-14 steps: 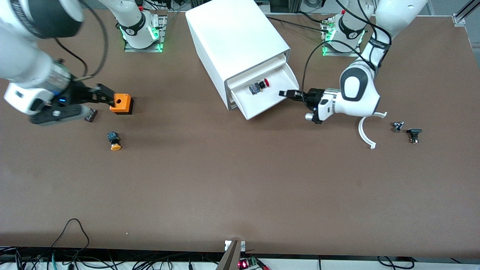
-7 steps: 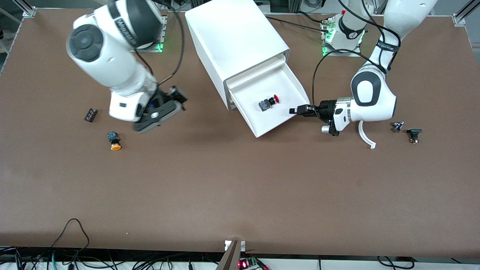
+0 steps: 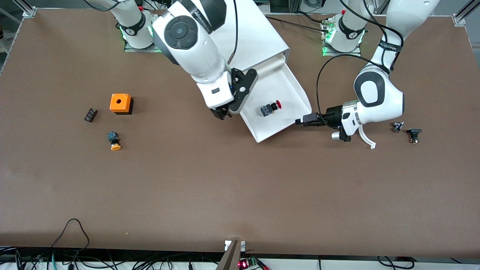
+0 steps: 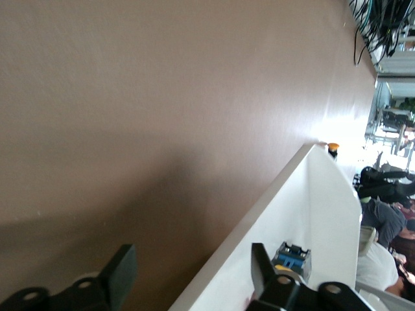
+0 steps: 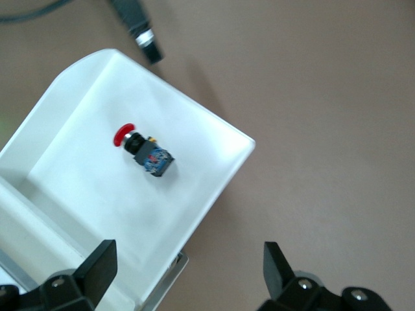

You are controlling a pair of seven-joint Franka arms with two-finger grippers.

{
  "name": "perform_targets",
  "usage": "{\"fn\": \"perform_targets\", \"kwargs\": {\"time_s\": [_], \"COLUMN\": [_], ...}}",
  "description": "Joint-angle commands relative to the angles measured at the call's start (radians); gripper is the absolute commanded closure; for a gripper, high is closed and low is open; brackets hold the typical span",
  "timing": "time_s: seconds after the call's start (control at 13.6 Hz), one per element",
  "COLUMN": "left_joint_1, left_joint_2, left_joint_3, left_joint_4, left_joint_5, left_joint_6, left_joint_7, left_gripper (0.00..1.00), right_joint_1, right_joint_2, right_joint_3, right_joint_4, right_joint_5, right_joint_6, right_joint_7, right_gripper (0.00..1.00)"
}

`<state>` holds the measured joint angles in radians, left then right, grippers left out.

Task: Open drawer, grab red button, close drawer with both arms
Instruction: 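Release the drawer with the left gripper while the right gripper enters it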

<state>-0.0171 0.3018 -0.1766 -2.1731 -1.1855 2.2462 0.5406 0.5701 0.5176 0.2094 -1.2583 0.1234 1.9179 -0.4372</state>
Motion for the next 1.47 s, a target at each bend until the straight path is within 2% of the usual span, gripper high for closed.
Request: {"fn": "perform_targets", "kwargs": {"time_s": [0.0, 0.15, 0.37, 0.44, 0.66, 0.96, 1.11, 1.25, 1.4], "left_joint_1": [0.081, 0.080, 0.086, 0.094, 0.118, 0.121, 0.120, 0.114, 0.099], "left_joint_2": [-0.069, -0.081, -0.145, -0.168, -0.243, -0.266, -0.270, -0.273, -0.277], "left_joint_3": [0.005, 0.002, 0.005, 0.011, 0.051, 0.114, 0.121, 0.120, 0.108], "left_joint_4": [-0.007, -0.013, -0.022, -0.024, 0.008, 0.195, 0.309, 0.425, 0.502], "left_joint_5": [-0.005, -0.017, 0.009, 0.070, 0.394, 0.685, 0.841, 0.982, 1.102], "left_joint_6": [0.044, 0.113, 0.118, 0.116, 0.105, -0.135, -0.273, -0.434, -0.531], "left_joint_7": [-0.021, -0.016, -0.013, -0.013, -0.019, -0.063, -0.178, -0.336, -0.479], "left_gripper": [0.00, 0.00, 0.00, 0.00, 0.00, 0.00, 0.00, 0.00, 0.00], "right_joint_1": [0.045, 0.079, 0.123, 0.135, 0.157, 0.192, 0.203, 0.209, 0.217], "right_joint_2": [0.071, 0.108, 0.119, 0.121, 0.140, 0.206, 0.258, 0.280, 0.300], "right_joint_3": [-0.002, -0.022, -0.044, -0.044, -0.042, -0.042, -0.042, -0.044, -0.045], "right_joint_4": [0.049, 0.053, 0.051, 0.051, 0.053, 0.118, 0.172, 0.177, 0.189], "right_joint_5": [-0.017, -0.060, -0.143, -0.163, -0.165, -0.165, -0.165, -0.165, -0.165], "right_joint_6": [-0.002, -0.005, -0.016, -0.014, 0.004, 0.021, 0.018, 0.027, 0.047], "right_joint_7": [-0.198, -0.389, -0.526, -0.555, -0.558, -0.554, -0.552, -0.546, -0.546], "right_gripper": [0.00, 0.00, 0.00, 0.00, 0.00, 0.00, 0.00, 0.00, 0.00]}}
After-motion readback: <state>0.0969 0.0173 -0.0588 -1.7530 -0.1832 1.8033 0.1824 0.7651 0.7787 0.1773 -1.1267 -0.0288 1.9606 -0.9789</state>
